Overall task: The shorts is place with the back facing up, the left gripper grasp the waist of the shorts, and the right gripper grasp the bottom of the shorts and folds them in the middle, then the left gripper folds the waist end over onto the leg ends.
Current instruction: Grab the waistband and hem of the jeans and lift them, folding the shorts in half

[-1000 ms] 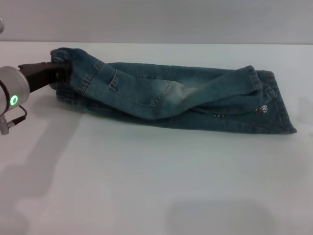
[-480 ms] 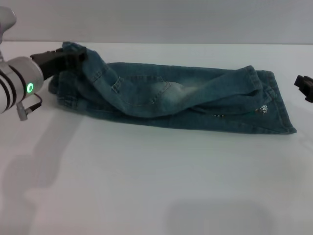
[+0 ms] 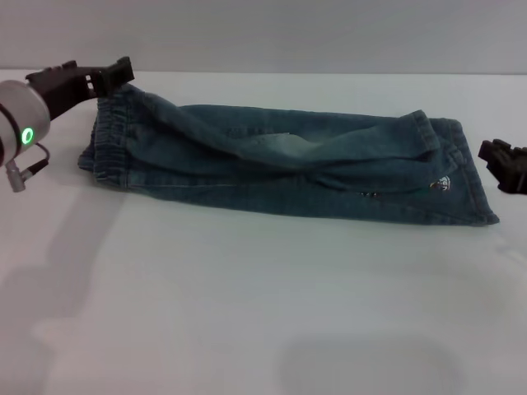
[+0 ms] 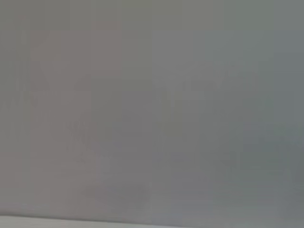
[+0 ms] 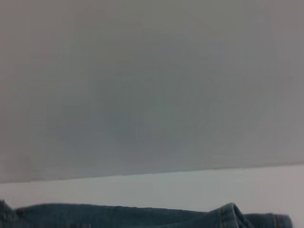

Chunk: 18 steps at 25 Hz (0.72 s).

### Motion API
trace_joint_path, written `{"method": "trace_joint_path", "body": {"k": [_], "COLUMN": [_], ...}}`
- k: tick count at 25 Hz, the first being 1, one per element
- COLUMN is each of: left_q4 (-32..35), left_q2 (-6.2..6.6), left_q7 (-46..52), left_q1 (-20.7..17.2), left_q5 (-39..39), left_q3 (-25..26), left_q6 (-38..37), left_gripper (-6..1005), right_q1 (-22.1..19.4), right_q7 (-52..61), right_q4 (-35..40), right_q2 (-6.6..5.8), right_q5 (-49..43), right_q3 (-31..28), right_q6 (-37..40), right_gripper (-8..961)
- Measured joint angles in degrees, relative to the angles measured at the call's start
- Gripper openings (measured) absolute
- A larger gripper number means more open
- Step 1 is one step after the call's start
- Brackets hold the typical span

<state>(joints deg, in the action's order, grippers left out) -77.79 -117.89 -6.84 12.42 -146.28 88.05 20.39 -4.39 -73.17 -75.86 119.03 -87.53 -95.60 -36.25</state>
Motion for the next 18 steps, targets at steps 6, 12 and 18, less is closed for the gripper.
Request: {"method": "trace_joint_path", "body": {"k": [6, 12, 18], "left_q4": [-4.0, -5.5, -5.2], "left_q2": [0.0, -0.03, -0.06], "left_q7": [-0.6, -0.9, -0.8], "left_q1": [-4.0, -6.4, -6.7], "left_q5": [0.1, 0.2, 0.3], "left_q3": [-0.9, -2.5, -3.1], "left_q6": [0.8, 1.4, 1.4], "left_gripper": [833, 832, 830], "right_q1": [3.7, 10.9, 15.8], "right_q7": [-10.5, -11.9, -11.2], "right_q4": [9.0, 16.7, 19.7], "right_q2": [-0.38, -0.36, -0.02], "right_q5": [9.3, 8.4, 9.1], "right_q3": [-1.7, -2.3, -0.9], "right_q6": [-3.9, -4.6, -7.7], "right_gripper": [78, 71, 23]}}
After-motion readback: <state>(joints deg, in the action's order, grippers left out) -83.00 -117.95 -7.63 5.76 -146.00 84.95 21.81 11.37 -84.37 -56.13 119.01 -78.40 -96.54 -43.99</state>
